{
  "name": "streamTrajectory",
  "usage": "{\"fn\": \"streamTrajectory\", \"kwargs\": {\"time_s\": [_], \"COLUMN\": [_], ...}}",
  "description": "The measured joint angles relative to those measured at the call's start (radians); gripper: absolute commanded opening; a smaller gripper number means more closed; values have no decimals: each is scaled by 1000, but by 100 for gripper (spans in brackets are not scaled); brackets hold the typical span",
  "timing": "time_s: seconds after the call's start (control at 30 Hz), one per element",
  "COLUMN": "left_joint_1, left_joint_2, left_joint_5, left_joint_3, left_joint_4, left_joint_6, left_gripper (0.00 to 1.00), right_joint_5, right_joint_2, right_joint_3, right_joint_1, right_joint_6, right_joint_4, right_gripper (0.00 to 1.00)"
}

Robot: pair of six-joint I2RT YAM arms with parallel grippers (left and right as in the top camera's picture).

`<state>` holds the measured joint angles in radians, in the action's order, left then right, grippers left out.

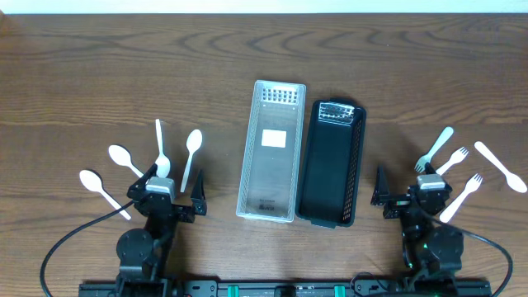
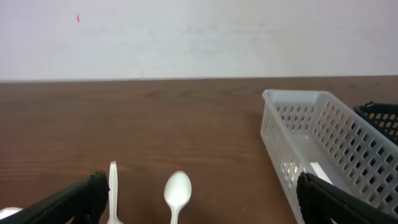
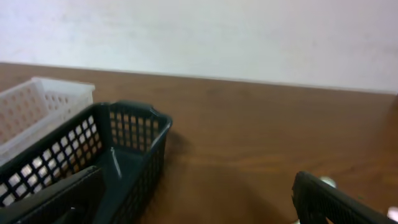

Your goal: Pack container

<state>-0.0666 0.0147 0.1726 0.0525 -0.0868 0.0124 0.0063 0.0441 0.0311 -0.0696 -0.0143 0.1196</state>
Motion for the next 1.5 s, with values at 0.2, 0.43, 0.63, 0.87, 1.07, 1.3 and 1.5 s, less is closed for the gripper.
{"fn": "streamTrajectory", "kwargs": {"time_s": [0.2,0.43,0.63,0.87,1.07,1.3,1.5], "left_joint_1": [0,0,0,0,0,0,0], "left_joint_2": [161,517,810,967,1030,1049,1050], "left_joint_5": [-56,-145,-162,-162,-165,-166,-166], "left_joint_3": [240,686,906,918,918,918,918], "left_joint_4": [-303,-618,-837,-881,-887,-887,-887], "left_joint_6": [-32,-39,-41,-43,-43,-43,-43], "left_gripper": [98,98,98,98,98,98,98], "right_joint_5": [22,35,-15,-36,-37,-103,-265], "right_joint_2": [208,619,935,1177,1402,1593,1667], "right_joint_3": [288,741,962,982,982,982,982], "right_joint_1": [8,30,30,30,30,30,30], "right_joint_6": [-23,-24,-43,-88,-117,-130,-119], "right_joint_4": [241,646,789,761,724,689,626], "right_gripper": [99,99,41,8,2,6,8]}}
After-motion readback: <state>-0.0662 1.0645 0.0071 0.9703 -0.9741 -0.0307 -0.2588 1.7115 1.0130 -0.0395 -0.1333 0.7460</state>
